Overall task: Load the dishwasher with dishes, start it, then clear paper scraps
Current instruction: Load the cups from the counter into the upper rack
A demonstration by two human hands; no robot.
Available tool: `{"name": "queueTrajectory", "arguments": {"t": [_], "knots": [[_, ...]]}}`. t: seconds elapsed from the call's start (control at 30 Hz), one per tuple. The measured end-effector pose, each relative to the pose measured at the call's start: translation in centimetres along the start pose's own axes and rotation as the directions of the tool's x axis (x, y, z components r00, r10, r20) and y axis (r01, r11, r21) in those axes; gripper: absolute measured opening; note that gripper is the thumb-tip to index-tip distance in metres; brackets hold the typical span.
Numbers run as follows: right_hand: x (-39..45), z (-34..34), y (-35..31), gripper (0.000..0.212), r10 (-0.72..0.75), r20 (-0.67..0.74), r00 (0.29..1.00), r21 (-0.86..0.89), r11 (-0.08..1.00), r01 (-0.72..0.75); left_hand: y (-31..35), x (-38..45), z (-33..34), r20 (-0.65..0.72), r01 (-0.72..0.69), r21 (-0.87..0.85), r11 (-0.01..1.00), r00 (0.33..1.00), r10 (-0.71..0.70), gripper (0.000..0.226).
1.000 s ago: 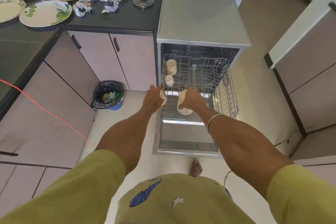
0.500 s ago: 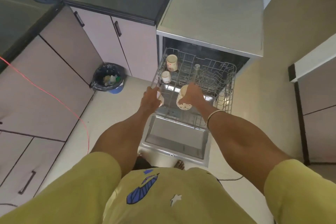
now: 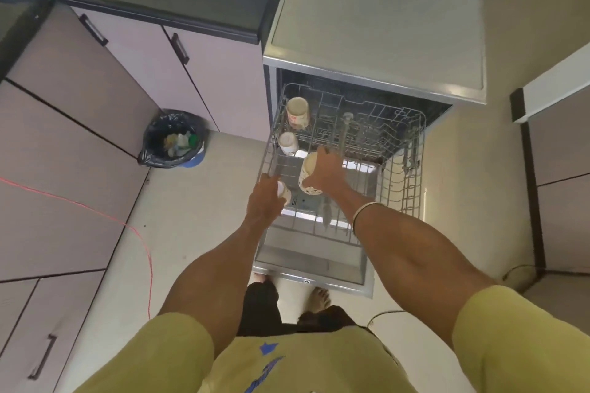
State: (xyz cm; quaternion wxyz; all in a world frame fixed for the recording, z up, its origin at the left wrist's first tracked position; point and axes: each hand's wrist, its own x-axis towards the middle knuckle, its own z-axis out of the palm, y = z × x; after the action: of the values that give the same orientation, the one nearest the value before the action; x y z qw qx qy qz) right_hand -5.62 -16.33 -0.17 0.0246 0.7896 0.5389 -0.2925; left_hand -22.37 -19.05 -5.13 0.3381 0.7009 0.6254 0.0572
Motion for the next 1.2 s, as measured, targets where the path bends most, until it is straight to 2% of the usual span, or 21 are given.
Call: {"name": "queueTrajectory", "arguments": {"t": [0.07,0.2,0.3,0.43,0.53,0.63,0.8,0.9,1.0,1.13,1.2], "knots": [[2.2,1.2,-1.0,0.102,0.002,-0.015,1.000,0.013,1.000,-0.002,-1.1,1.2,0.9,-0.008,-0.011,0.014,1.000,1.000,0.011,0.055],[6.6,3.6,-2.8,0.096,0.004,-0.028,1.000,0.089,0.996,-0.001,-3.0,3.7,2.4,0.003,-0.155,0.173,0.973,0.988,0.156,0.054],[9.2,5.5,-3.4,0.095,-0.005,-0.032,0.999,0.064,0.998,0.007,-4.4,5.5,4.0,0.063,-0.264,0.305,0.915,0.964,0.257,0.052],[11.8,8.0,-3.5,0.094,-0.072,-0.032,0.997,-0.002,0.997,0.072,-5.8,7.9,5.8,0.145,-0.406,0.401,0.821,0.913,0.380,0.058],[13.3,9.9,-3.5,0.090,-0.126,-0.024,0.992,-0.063,0.990,0.124,-6.3,9.5,6.6,0.207,-0.405,0.454,0.794,0.914,0.349,0.064],[14.5,11.5,-3.5,0.088,-0.148,-0.021,0.989,-0.050,0.988,0.147,-7.0,10.7,7.4,0.219,-0.373,0.502,0.780,0.928,0.302,0.065],[15.7,13.6,-3.6,0.090,-0.177,0.001,0.984,-0.074,0.981,0.177,-7.3,10.9,8.3,0.262,-0.346,0.567,0.748,0.936,0.235,0.050],[15.8,14.5,-3.6,0.091,-0.154,-0.041,0.987,-0.061,0.987,0.152,-7.3,10.7,8.9,0.254,-0.320,0.615,0.721,0.946,0.203,0.051],[15.9,14.9,-3.4,0.092,-0.132,-0.054,0.990,0.044,0.990,0.134,-7.4,10.4,9.4,0.233,-0.291,0.638,0.713,0.955,0.182,0.057],[15.6,14.6,-2.7,0.094,-0.130,-0.005,0.992,0.236,0.963,0.127,-7.9,10.0,9.9,0.224,-0.281,0.649,0.707,0.959,0.176,0.074],[15.3,14.1,-2.1,0.094,-0.132,0.010,0.991,0.252,0.960,0.125,-7.9,9.7,9.8,0.210,-0.256,0.641,0.724,0.965,0.155,0.079]]}}
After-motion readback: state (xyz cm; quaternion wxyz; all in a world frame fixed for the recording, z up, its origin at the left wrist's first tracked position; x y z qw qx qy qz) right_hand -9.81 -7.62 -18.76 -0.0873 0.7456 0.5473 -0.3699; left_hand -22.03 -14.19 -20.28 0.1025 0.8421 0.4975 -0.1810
